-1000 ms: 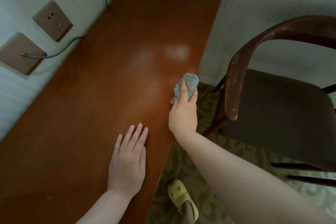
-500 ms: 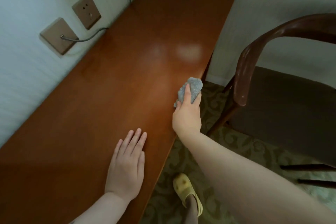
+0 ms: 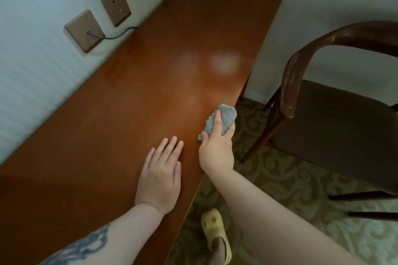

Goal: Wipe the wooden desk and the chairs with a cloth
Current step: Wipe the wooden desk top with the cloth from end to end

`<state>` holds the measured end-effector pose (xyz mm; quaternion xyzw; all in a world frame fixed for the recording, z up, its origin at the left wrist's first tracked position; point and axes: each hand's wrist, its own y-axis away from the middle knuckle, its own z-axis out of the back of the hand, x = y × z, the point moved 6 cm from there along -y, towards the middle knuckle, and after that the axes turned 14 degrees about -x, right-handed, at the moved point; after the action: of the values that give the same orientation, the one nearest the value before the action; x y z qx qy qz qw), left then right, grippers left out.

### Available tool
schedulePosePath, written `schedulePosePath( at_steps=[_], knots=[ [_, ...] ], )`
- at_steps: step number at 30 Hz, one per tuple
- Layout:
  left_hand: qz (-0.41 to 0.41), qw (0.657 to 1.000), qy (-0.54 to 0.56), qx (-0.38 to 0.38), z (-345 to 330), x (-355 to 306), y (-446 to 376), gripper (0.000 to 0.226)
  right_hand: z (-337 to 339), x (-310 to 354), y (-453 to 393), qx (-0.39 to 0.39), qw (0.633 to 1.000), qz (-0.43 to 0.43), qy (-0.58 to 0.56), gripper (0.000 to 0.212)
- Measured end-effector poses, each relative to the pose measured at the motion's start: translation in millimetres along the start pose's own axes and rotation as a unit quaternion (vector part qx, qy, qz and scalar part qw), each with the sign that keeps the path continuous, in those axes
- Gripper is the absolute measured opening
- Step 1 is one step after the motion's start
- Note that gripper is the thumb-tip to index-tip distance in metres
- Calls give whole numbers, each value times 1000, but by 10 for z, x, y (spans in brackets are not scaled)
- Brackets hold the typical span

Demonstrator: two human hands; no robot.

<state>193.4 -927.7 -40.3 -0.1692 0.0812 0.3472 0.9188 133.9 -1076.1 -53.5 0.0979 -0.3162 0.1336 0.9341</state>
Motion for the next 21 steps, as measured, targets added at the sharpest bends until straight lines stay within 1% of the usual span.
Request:
schedulePosePath(
  at_steps=[3,5,6,8,10,14,16,18,21],
  knots=[
    [-11,1000,4,-2,-3,-3,0,48,28,6,174,-42,999,25,-7,63],
    [-13,1000,9,-2,-15,16,-5,48,2,-17,496,-57,997,58,-6,68],
    [-13,1000,11,-2,-24,28,-12,48,-30,-48,673,-42,996,78,-1,71],
    [-14,1000,16,-2,-35,37,-19,49,-69,-127,913,21,995,94,12,71],
    [-19,1000,20,-5,-32,24,-14,48,-62,-169,870,55,995,84,22,69],
    [-10,999,29,-19,14,-1,0,49,-14,-83,350,37,999,39,6,64],
    [-10,999,39,-32,30,-14,5,48,-8,-53,187,27,999,13,24,62],
    [-16,997,55,-46,37,-6,28,46,-6,-35,207,7,999,8,41,61],
    [-16,994,96,-49,25,16,23,41,-30,-55,581,-19,998,38,37,62]
  ],
)
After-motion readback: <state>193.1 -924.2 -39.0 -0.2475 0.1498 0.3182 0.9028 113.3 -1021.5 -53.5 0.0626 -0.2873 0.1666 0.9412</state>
